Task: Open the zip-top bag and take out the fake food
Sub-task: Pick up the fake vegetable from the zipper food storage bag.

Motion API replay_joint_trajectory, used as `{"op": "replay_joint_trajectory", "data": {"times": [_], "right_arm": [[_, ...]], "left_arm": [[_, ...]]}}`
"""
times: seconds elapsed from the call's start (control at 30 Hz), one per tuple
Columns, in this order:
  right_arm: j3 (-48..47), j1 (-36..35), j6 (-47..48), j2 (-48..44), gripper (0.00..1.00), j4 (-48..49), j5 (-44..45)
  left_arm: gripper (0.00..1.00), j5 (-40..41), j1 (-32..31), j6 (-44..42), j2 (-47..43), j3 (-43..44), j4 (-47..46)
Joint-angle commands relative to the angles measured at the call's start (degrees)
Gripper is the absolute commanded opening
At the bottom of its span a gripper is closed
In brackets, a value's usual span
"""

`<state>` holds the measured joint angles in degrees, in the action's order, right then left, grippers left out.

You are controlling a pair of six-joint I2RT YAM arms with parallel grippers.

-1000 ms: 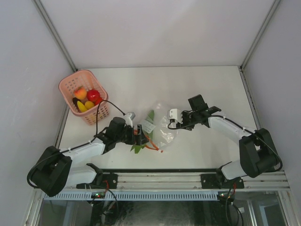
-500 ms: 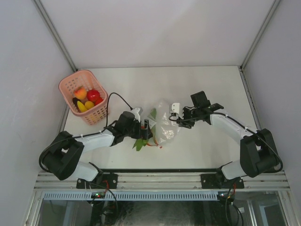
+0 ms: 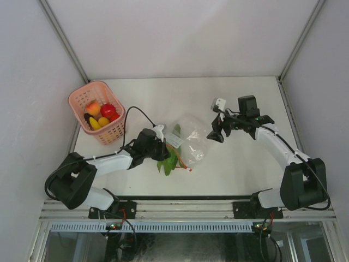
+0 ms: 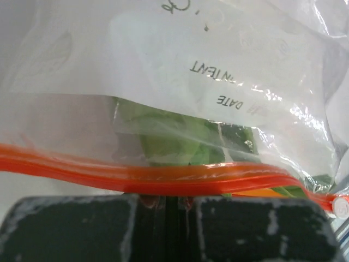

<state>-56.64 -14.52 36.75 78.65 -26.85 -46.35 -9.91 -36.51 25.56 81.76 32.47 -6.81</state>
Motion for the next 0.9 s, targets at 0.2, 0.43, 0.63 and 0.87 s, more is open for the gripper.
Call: {"op": "replay_joint_trajectory", "data": {"times": [0.2, 0.43, 0.63, 0.87], "right_arm": [[-2.2, 3.2, -28.9, 8.0, 0.92, 12.1, 0.0], [-3.9, -0.1, -31.7, 16.1, 0.87, 12.1, 3.4], [-6.5, 0.0, -29.6, 18.1, 0.12, 8.6, 4.7], [-6.2, 2.8, -28.6, 14.6, 0.0, 8.9, 10.0]], "left_arm": [[0.0, -2.7, -2.1, -9.7, -9.9, 0.1, 1.2], [0.0, -3.7, -4.1, -14.0, -10.0, 1.9, 4.2], [0.0, -3.1, -4.2, -14.4, -13.4, 1.5, 5.5], [0.0, -3.6, -4.2, -13.1, -19.9, 1.2, 9.6]]}}
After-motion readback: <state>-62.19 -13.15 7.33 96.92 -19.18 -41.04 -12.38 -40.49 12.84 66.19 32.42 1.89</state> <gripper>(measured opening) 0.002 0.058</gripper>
